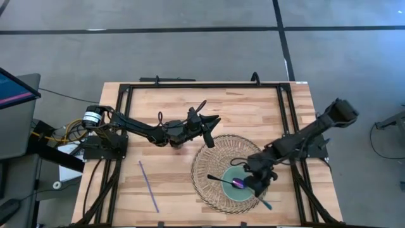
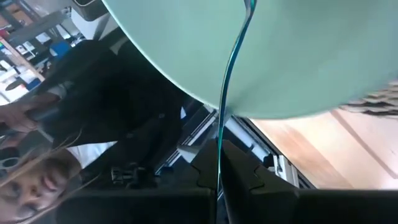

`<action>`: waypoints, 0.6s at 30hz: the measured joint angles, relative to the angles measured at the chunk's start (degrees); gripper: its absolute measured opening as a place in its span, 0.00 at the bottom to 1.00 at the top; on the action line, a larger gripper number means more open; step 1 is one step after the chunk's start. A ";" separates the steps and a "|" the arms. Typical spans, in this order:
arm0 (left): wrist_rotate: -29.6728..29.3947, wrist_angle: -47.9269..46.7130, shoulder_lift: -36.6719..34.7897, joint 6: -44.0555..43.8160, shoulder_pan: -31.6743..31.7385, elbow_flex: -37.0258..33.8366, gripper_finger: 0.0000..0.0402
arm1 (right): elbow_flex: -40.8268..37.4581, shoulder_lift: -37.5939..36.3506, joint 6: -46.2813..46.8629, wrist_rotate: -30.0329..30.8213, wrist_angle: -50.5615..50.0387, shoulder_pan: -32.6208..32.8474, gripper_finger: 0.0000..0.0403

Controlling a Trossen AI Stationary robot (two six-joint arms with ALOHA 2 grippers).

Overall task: Pick & Place Utensil
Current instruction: Put the blue spoon into the green bowl to the left of the black fork

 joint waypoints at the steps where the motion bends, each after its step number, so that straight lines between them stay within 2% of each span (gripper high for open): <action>1: -0.01 0.01 0.00 -0.01 0.00 0.00 0.17 | 0.00 0.55 -0.15 -0.92 0.54 -0.83 0.00; 5: -0.01 -0.01 0.00 -0.01 0.00 0.00 0.17 | 0.02 2.13 -1.64 -4.93 2.25 -3.46 0.00; 10: -0.01 -0.02 0.00 0.00 0.00 0.00 0.17 | 0.02 3.61 -2.78 -6.82 2.18 -4.75 0.01; 18: 0.00 -0.20 0.00 -0.01 0.00 0.00 0.17 | 0.02 3.74 -5.52 -10.39 2.09 -6.25 0.10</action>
